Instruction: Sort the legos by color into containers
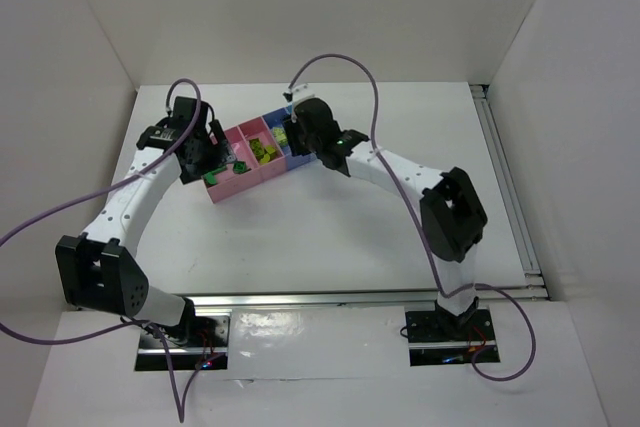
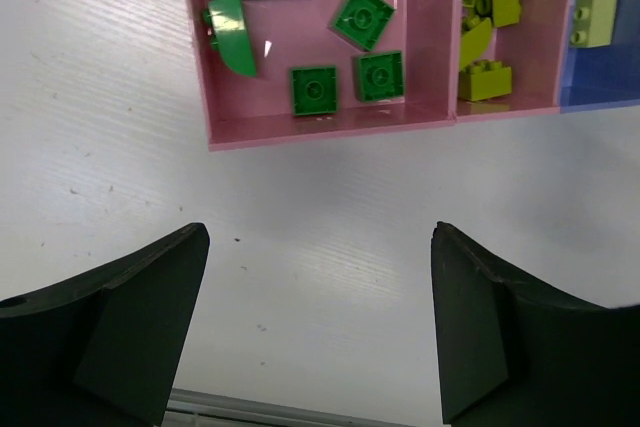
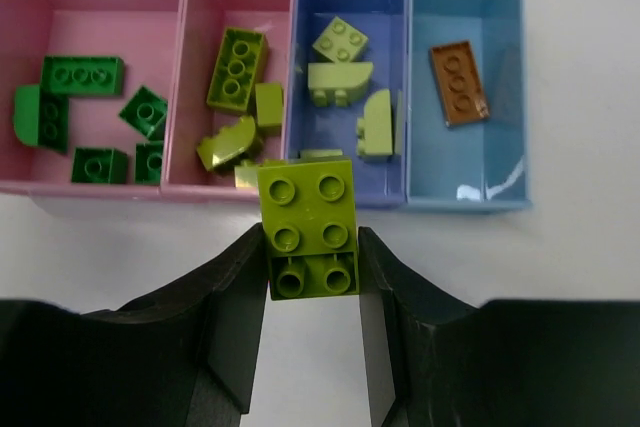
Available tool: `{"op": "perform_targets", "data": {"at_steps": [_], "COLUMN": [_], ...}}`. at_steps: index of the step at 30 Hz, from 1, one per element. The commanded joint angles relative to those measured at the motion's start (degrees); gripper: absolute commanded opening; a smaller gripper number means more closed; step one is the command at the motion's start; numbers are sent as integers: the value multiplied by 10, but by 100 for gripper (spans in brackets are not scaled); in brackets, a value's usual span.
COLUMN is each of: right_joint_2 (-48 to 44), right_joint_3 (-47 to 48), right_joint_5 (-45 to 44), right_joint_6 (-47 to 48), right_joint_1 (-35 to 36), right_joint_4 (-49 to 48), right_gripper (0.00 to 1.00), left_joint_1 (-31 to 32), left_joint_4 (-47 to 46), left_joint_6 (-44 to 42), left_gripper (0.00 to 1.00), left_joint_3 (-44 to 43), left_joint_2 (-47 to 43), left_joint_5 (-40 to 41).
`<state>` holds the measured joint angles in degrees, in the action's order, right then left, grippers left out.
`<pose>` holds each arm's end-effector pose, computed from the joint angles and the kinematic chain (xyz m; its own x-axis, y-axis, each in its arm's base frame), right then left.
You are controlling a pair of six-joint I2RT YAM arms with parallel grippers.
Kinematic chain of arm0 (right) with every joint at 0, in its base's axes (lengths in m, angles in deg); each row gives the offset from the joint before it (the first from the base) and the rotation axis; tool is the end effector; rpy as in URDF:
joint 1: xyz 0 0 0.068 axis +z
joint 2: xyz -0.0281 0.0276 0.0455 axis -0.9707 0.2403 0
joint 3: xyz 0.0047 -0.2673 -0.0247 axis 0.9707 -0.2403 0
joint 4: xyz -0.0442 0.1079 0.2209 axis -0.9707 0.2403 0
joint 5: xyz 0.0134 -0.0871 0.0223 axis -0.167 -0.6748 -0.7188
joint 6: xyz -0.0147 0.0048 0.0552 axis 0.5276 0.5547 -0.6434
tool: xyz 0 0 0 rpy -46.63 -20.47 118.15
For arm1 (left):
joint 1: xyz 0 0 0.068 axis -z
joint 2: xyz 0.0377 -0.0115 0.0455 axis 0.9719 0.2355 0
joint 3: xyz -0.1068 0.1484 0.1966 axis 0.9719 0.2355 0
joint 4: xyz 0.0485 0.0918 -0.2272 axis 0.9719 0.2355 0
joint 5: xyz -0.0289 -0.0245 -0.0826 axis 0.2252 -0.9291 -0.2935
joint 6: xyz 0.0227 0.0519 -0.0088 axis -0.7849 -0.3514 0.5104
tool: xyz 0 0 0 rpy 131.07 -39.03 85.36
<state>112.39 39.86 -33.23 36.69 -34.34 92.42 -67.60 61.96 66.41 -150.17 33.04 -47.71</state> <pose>0.3290 0.2834 0.2832 -0.4150 -0.2328 -0.8795 -0.4890 0.8723 -0.0002 0.2908 -0.0378 0.3154 -0.6299 -0.5337 -0.5643 -0.4583 0.8420 -0.2848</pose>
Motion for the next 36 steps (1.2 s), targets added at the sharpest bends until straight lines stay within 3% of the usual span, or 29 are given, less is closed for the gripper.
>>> {"op": "perform_targets", "data": {"at_steps": [1,8,9,10,12,13,16,22,23,24,30,36], "right_joint_2": [83,200,215,247,265,265,222,102,67,49,-96,-213], "right_joint_3": [94,236,260,286,342,342,319,179,159,118,-67,-212], "right_joint_5": [-2,-14,-5,-5,-5,-5,-38,-151,-164,-180,-236,-266], "right_joint_6": [-7,-12,-12,-7,8,8,8,-46,-58,-93,-275,-304], "right_joint_1": [15,26,26,26,32,32,39,24,17,10,-107,-155], "right_joint_4": [10,3,26,42,66,66,49,21,31,43,200,266], "right_gripper": [26,30,47,56,65,76,88,88,92,100,100,100], "left_joint_1": [-9,-39,-45,-51,-58,-64,-72,-77,-77,-77,-77,-77], "left_joint_4": [32,30,25,25,32,32,32,27,27,27,11,1], "left_joint_6": [36,40,26,25,12,12,12,7,2,2,-9,-9], "left_gripper": [93,93,93,93,93,93,93,93,93,93,92,92], "left_joint_3": [-18,4,4,-2,-2,-2,4,10,10,10,20,51], "left_joint_2": [-17,-67,-74,-74,-74,-80,-92,-86,-86,-86,-86,-92], "left_joint_5": [50,43,43,43,50,50,45,25,19,13,3,-11]}}
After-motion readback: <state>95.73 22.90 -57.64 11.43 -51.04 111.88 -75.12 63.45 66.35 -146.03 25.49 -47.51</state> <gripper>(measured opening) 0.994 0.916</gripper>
